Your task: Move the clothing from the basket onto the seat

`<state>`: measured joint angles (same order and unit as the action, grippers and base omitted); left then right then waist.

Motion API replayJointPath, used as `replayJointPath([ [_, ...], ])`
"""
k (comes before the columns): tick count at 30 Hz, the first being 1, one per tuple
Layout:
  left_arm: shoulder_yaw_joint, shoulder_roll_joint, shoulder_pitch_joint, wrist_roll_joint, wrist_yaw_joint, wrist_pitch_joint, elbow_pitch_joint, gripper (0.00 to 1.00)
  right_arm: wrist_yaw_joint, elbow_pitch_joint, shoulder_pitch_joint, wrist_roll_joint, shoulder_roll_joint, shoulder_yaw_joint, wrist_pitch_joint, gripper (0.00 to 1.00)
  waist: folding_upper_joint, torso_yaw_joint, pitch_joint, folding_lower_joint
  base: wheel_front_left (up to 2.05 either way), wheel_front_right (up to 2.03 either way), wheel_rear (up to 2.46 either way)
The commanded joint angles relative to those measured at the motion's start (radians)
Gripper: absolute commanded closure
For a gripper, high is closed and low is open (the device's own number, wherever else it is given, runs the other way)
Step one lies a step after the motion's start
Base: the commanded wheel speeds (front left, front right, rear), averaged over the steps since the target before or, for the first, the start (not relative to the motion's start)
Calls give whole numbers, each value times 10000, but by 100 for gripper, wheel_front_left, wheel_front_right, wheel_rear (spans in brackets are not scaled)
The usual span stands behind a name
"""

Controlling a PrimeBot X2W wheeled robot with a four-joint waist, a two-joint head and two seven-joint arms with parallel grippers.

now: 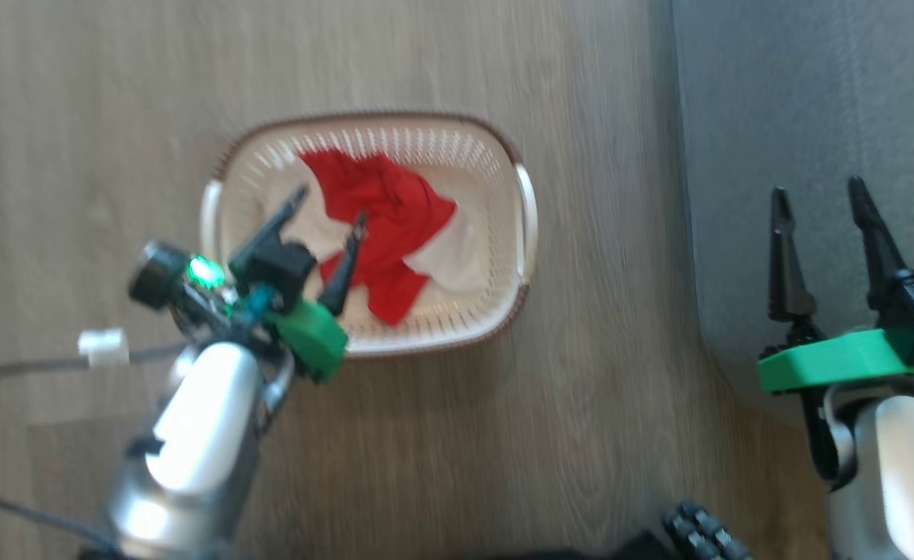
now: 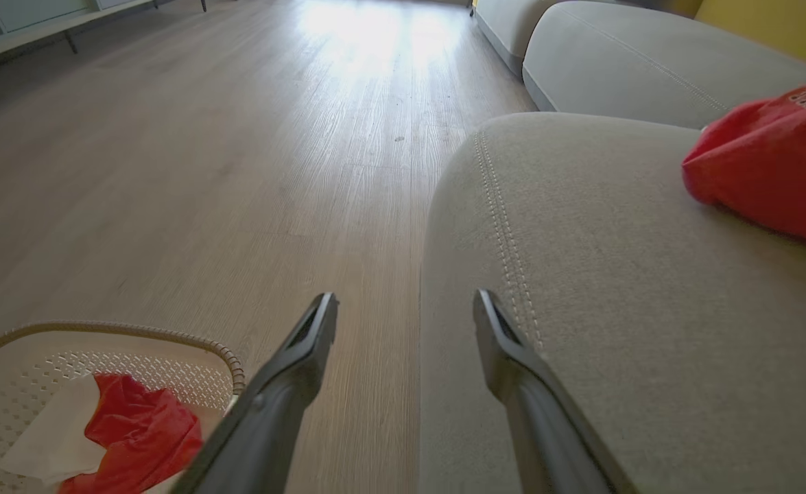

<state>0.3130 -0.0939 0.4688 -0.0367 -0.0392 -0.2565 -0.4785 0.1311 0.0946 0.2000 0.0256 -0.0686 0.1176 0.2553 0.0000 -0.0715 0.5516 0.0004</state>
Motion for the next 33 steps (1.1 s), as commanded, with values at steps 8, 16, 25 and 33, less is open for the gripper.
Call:
replayJointPath([
  [8,562,-1217,2477,-675,-349,-53,-2651,0,-4,-599,32,325,176,-743,65,0,0,-2004,3390,-4,0,0,0],
  [16,1456,-1454,4666,-1214,-644,-53,-5368,0,-4,-731,-470,1135,181,-1124,65,0,0,-2546,4123,-4,0,0,0],
  [25,1953,-1285,5659,-1167,-808,-53,-6953,0,-4,-1155,-972,1463,182,-1475,65,0,0,-2773,4287,-4,0,0,0],
  [33,2033,-979,6501,-801,-887,492,-7934,0,-4,-1858,-1420,1356,182,-1613,65,0,0,-2641,4483,-4,0,0,0],
])
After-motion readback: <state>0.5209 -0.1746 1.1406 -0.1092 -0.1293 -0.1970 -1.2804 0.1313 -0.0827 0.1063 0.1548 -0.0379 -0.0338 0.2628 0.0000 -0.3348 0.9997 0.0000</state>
